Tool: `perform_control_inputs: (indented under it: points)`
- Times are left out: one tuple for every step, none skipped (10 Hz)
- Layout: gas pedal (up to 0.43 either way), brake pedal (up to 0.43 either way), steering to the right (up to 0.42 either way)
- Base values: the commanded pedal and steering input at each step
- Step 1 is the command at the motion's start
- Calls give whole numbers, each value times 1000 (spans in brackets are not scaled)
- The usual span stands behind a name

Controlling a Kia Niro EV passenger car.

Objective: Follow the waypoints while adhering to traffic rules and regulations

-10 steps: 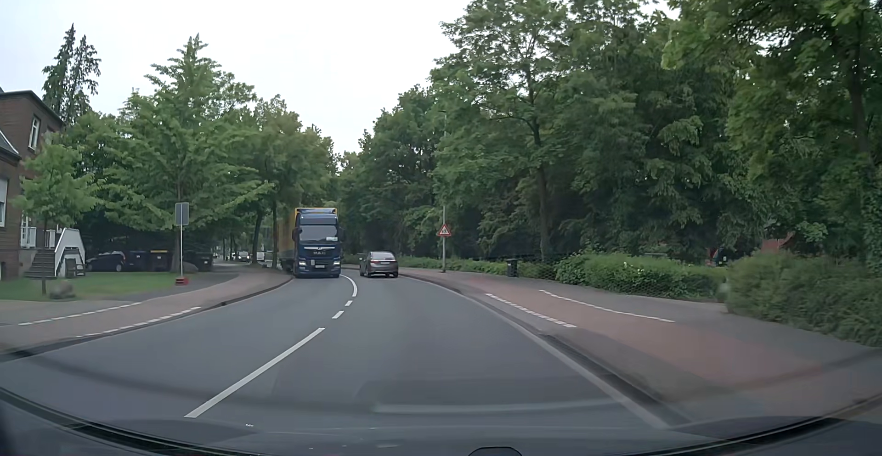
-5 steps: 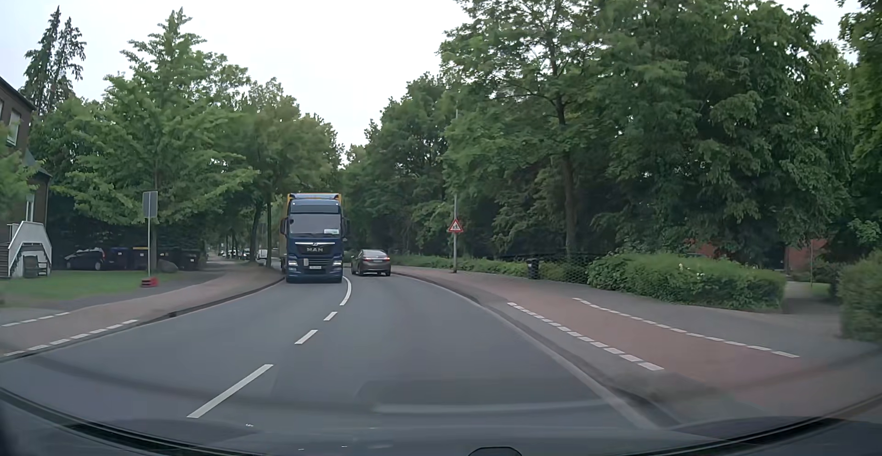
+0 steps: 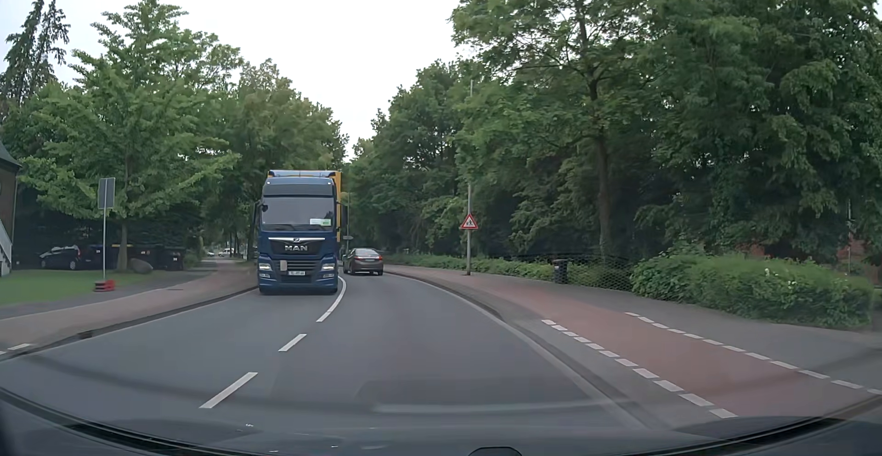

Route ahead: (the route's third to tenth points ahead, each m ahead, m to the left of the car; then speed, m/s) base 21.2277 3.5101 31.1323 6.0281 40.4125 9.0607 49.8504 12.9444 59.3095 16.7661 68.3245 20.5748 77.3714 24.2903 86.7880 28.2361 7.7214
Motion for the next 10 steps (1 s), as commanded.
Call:
perform_control_inputs:
  points:
    - [169, 0, -28]
    - [169, 0, -30]
    - [169, 0, -37]
    - [169, 0, -41]
    - [157, 0, -41]
    - [157, 0, -41]
    - [157, 0, -41]
    - [150, 0, -41]
    - [138, 0, -41]
    - [138, 0, -41]
